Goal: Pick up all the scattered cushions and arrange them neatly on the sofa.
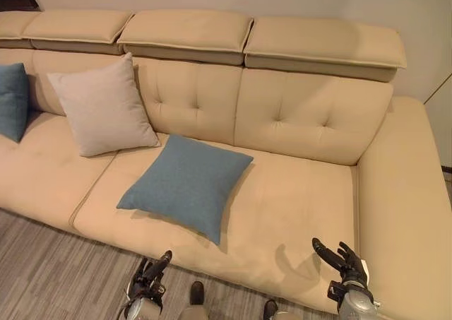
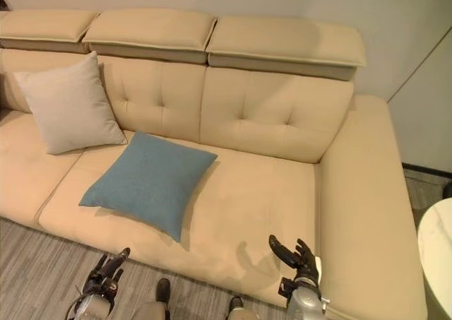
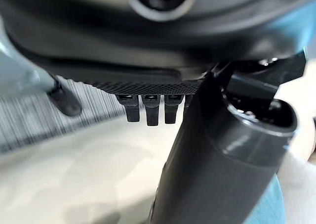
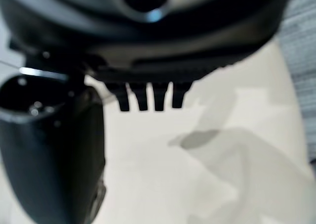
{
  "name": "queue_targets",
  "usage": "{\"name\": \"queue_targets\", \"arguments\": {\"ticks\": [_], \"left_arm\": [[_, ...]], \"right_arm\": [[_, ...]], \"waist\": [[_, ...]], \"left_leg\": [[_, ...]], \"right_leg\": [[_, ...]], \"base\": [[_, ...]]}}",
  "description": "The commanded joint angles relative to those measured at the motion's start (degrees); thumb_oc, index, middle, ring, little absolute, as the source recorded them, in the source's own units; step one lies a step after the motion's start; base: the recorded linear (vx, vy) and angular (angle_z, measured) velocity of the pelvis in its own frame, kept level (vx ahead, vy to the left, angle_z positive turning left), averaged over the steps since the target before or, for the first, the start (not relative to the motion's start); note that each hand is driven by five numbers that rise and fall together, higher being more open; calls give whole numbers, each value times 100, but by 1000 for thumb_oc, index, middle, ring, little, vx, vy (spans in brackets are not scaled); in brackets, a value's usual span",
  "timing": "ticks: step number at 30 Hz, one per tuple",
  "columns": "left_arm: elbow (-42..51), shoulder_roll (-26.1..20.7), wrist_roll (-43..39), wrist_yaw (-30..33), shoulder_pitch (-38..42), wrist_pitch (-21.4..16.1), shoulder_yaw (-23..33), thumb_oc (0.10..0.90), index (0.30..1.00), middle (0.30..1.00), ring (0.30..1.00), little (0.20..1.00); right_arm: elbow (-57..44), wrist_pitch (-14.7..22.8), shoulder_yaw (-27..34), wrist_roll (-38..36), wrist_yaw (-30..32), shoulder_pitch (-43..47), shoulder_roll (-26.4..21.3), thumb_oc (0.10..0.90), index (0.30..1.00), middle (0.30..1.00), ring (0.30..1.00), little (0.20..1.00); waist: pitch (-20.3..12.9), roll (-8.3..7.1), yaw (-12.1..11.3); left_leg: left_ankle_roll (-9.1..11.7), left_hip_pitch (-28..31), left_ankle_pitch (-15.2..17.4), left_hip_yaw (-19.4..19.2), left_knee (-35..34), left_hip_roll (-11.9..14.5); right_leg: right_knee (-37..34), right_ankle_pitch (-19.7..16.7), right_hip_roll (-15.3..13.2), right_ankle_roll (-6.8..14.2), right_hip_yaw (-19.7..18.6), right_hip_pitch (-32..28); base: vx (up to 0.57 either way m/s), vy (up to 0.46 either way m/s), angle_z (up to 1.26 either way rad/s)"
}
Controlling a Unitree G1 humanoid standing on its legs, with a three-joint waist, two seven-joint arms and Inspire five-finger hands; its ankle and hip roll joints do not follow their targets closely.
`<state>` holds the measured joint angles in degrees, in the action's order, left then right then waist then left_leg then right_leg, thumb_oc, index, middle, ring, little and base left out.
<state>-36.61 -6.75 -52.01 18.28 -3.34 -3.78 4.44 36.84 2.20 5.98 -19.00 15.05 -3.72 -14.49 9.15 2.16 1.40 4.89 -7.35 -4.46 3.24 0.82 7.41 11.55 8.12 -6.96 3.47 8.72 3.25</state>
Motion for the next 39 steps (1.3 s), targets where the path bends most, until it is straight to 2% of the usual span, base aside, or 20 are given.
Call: {"name": "queue_targets", "arguments": {"ticks": [1,3,6,7,9,12,14,16,17,20,22,24,26,27,28,29,31,33,35,39], "left_arm": [[344,-430,59,97,334,-653,248,800,900,900,900,900],[509,-480,66,187,389,-724,332,800,900,900,900,900],[839,-460,50,408,305,-849,407,800,900,900,900,900],[1009,-440,77,428,194,-837,428,800,900,900,900,900],[1157,-423,200,368,29,-769,398,800,900,900,900,900],[1203,-405,381,294,-121,-673,330,800,900,900,900,900],[1259,-477,715,247,-188,-587,282,800,900,900,900,900],[1248,-536,982,226,-239,-527,254,800,900,900,900,900],[1222,-600,1266,211,-332,-481,279,800,900,900,900,900],[1189,-696,1589,278,-305,-497,471,800,900,900,900,900],[1070,-816,1950,392,-276,-538,659,800,900,900,900,900],[1023,-910,2056,423,-200,-536,711,800,900,900,900,900],[1071,-1118,2326,513,-73,-557,812,800,900,900,900,900],[1131,-1187,2468,597,-25,-600,843,800,900,900,900,900],[1184,-1318,2718,783,60,-611,901,800,900,900,900,900],[1185,-1319,2723,788,64,-609,903,800,900,900,900,900],[1225,-1507,2932,935,124,-592,935,800,900,900,900,900],[1242,-1704,3055,960,172,-615,924,800,900,900,900,900],[1169,-1803,3132,821,376,-670,775,800,900,900,900,900],[923,-1849,3264,706,654,-639,436,800,900,900,900,900]], "right_arm": [[-534,329,13,-56,-61,228,-66,800,900,900,900,900],[-558,292,-26,-13,-89,248,-25,800,900,900,900,900],[-617,264,-48,8,-70,271,47,800,900,900,900,900],[-650,251,-75,48,-67,273,76,800,900,900,900,900],[-655,234,-87,49,-91,256,107,800,900,900,900,900],[-743,254,-102,22,-110,239,149,800,900,900,900,900],[-780,310,-149,-10,-119,329,120,800,900,900,900,900],[-768,344,-186,7,-136,364,98,800,900,900,900,900],[-714,392,-205,50,-110,455,37,800,900,900,900,900],[-805,426,-196,14,-110,431,-2,800,900,900,900,900],[-816,449,-300,135,-132,464,-85,800,900,900,900,900],[-805,442,-323,171,-152,531,-127,800,900,900,900,900],[-845,463,-453,220,-153,744,-235,800,900,900,900,900],[-861,476,-555,251,-140,869,-294,800,900,900,900,900],[-823,461,-644,231,-135,969,-338,800,900,900,900,900],[-817,463,-646,229,-135,977,-334,800,900,900,900,900],[-750,429,-750,283,-123,1040,-390,800,900,900,900,900],[-672,396,-853,314,-126,1153,-454,800,900,900,900,900],[-588,391,-885,361,-240,1161,-465,800,900,900,900,900],[-243,330,-914,288,-239,1462,-470,800,900,900,900,900]], "waist": [[-254,-164,-51],[-272,-263,-97],[-142,-313,-164],[-72,-285,-212],[2,-171,-231],[49,-101,-206],[64,-86,-219],[66,-80,-222],[81,-147,-259],[82,-200,-211],[-98,-151,-305],[-99,-137,-315],[78,-185,-403],[164,-212,-486],[206,-295,-577],[202,-293,-596],[159,-370,-705],[143,-359,-826],[-30,-248,-669],[-203,-225,-618]], "left_leg": [[-178,110,303,-71,-145,-227],[-312,111,492,-139,-55,-372],[-542,126,687,-231,74,-581],[-626,146,721,-300,104,-643],[-703,272,736,-330,29,-665],[-774,539,722,-261,-181,-825],[-753,619,730,-295,-249,-884],[-725,634,722,-298,-259,-913],[-658,746,777,-253,-232,-1042],[-562,746,895,-81,88,-1200],[-423,751,1081,-223,398,-1254],[-308,645,1010,-229,759,-1261],[2,27,721,-309,2054,-1144],[56,-270,569,-315,2526,-1088],[-98,-625,691,-293,2607,-869],[-100,-636,719,-311,2633,-855],[-239,-607,956,-91,1888,-523],[-215,-622,776,701,1367,-587],[-122,-216,665,608,668,-382],[-116,32,605,482,329,-484]], "right_leg": [[-704,-345,-138,258,-397,-466],[-657,-464,-307,389,-466,-375],[250,-854,-579,465,-461,88],[524,-1079,-734,460,-297,192],[997,-1078,-812,391,-71,338],[1383,-797,-485,292,56,487],[1170,-405,-121,216,360,503],[1013,-334,64,161,558,541],[640,-232,359,150,821,605],[-7,-267,508,20,547,328],[-446,-215,527,-84,586,-107],[-540,-241,562,-121,513,-207],[-580,-229,552,-254,373,-340],[-579,-192,558,-318,314,-388],[-611,-140,505,-301,198,-445],[-605,-132,514,-300,178,-436],[-612,-37,436,-191,20,-486],[-583,73,475,-173,-241,-547],[-652,128,452,-131,-197,-634],[-696,-87,234,12,-191,-605]], "base": [[145,396,-2],[116,387,-20],[32,357,-20],[-4,356,-28],[35,316,-29],[107,232,-4],[107,99,5],[100,43,21],[151,30,26],[177,0,60],[174,-5,78],[60,5,15],[17,4,5],[27,18,-9],[47,20,-23],[109,69,-45],[178,130,-30],[233,166,-42],[256,224,-44],[185,206,-21]]}}
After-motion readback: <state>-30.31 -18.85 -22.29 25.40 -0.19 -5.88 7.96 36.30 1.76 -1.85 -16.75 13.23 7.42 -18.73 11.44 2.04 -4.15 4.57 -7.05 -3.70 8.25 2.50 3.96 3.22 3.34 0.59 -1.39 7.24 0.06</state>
